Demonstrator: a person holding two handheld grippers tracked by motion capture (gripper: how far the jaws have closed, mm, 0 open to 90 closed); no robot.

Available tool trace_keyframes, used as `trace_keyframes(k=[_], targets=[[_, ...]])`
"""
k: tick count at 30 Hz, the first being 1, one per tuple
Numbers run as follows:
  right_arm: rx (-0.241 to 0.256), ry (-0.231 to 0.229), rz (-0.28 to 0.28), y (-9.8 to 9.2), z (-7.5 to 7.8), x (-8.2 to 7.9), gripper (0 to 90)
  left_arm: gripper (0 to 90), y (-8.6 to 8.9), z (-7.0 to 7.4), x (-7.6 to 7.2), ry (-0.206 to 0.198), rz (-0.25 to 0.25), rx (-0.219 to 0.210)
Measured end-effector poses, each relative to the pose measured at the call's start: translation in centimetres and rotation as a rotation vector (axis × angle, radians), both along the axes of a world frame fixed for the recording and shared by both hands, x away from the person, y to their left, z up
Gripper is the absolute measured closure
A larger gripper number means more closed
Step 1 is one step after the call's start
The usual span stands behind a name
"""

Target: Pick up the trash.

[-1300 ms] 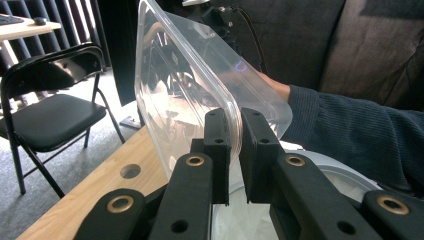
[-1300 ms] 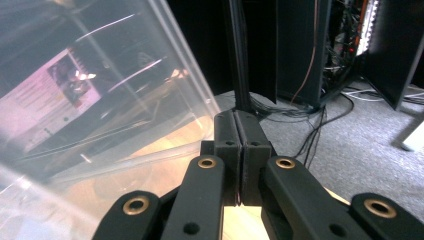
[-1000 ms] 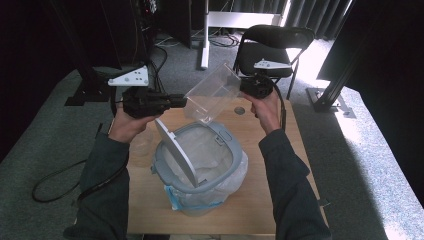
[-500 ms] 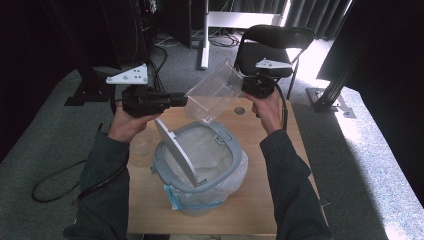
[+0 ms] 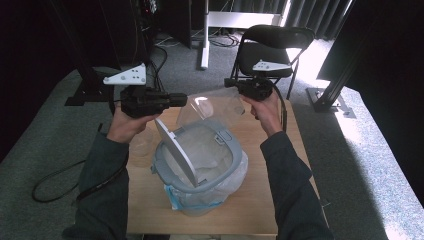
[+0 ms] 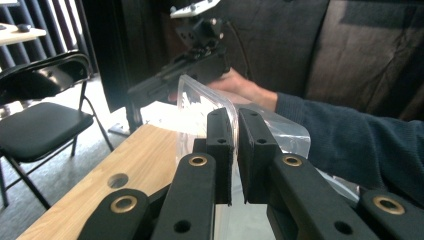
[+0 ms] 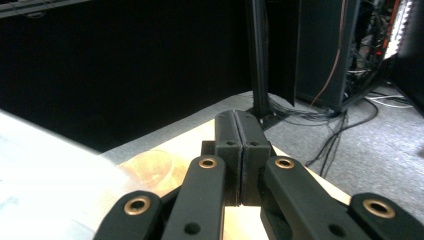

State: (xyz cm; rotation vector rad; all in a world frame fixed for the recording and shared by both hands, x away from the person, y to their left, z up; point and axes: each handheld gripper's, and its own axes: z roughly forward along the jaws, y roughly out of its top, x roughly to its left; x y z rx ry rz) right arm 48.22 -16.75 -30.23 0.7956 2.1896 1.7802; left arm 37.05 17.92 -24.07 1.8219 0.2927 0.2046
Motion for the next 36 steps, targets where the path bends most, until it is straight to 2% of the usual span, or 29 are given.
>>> trace_keyframes(k=[16,23,26,29,33,36], targets=[[-0.023,-0.004,0.033,-0.03,0.05,-0.59,89.2,84.1,0.12,0.17,-0.38,-0.011,-0.011,0.0],[-0.033,-0.006,0.048,0.14,0.04,-0.77,89.0,80.1,0.59,0.21,-0.45,-0.012,-0.05,-0.036],[-0.036,-0.004,0.056,0.22,-0.02,-0.78,89.0,78.4,0.6,0.2,-0.54,-0.011,-0.057,-0.032],[-0.039,-0.003,0.067,0.39,-0.07,-0.81,88.6,76.6,0.29,0.0,-0.52,-0.001,-0.074,-0.007],[-0.034,-0.007,0.082,0.54,-0.12,-0.85,88.7,75.5,0.34,-0.16,-0.2,0.014,-0.082,-0.018],[-0.03,-0.015,0.102,0.49,-0.14,-0.88,88.7,75.2,0.38,-0.14,-0.29,0.006,-0.081,-0.018]])
